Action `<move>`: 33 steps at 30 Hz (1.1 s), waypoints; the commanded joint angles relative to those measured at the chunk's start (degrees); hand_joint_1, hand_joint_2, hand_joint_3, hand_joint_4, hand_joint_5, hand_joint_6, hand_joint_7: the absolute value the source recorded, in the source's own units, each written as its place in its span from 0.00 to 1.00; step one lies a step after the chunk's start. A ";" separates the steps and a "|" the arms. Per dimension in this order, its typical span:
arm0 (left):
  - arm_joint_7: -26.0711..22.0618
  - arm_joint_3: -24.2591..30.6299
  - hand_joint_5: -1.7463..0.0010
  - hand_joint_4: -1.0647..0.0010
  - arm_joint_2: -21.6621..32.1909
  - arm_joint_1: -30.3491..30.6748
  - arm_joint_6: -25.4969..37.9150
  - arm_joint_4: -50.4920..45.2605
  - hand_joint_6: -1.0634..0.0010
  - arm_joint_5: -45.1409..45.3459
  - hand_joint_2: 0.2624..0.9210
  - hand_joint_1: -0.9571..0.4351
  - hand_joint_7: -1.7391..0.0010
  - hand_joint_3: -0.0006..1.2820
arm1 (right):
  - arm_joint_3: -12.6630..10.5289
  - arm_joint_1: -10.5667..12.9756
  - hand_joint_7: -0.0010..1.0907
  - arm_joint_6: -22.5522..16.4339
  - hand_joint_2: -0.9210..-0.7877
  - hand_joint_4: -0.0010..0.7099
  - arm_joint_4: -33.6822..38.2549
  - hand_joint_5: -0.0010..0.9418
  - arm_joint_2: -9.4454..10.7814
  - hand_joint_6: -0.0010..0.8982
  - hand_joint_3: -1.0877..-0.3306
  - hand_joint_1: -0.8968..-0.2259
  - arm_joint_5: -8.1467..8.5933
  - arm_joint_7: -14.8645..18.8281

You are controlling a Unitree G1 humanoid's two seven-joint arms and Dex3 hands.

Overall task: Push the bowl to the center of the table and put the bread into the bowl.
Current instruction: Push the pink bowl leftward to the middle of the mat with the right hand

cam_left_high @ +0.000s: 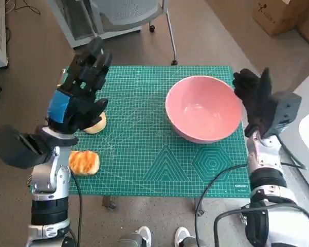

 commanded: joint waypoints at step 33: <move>1.53 3.01 0.99 0.97 1.76 6.77 -2.04 -3.92 1.00 0.23 1.00 0.22 0.85 0.25 | -4.38 -2.19 0.02 5.03 0.00 0.12 0.90 0.01 11.88 0.34 0.35 0.40 3.47 5.04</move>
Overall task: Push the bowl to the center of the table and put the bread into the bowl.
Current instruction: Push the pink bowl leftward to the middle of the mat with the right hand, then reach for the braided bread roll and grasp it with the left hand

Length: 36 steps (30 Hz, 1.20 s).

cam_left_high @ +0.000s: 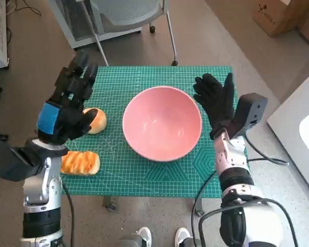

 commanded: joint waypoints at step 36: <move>2.26 2.59 1.00 0.97 2.12 3.87 -1.55 -6.35 1.00 1.46 1.00 0.19 0.83 0.26 | 3.37 -3.30 0.04 -23.48 0.00 0.24 -6.28 0.04 -6.26 0.38 0.44 0.35 1.97 18.34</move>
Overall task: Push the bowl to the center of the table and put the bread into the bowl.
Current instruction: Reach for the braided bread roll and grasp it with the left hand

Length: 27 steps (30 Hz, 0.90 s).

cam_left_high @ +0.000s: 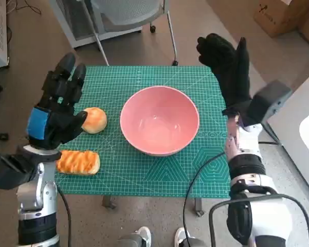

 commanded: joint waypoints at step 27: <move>-10.39 -8.31 1.00 1.00 31.78 13.78 53.00 -47.03 0.84 40.52 0.57 0.69 0.97 0.01 | 1.02 3.03 0.02 -4.77 0.00 0.29 -2.87 0.01 -1.04 0.41 0.54 0.35 3.61 8.37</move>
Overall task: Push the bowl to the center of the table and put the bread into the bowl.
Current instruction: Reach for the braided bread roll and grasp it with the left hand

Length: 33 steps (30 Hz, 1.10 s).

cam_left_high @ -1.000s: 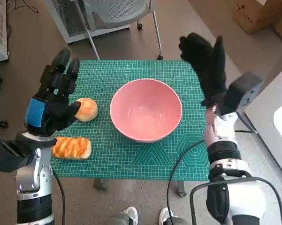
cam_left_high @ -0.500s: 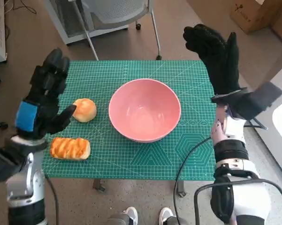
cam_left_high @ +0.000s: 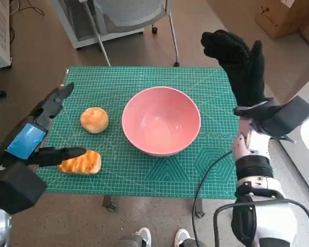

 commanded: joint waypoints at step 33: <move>-6.85 -24.90 0.99 0.96 12.34 -6.33 23.79 -2.53 0.82 11.90 0.61 0.69 0.99 0.01 | 1.21 2.01 0.01 3.33 0.00 0.31 0.95 0.01 -0.02 0.42 0.53 0.31 -0.01 -1.78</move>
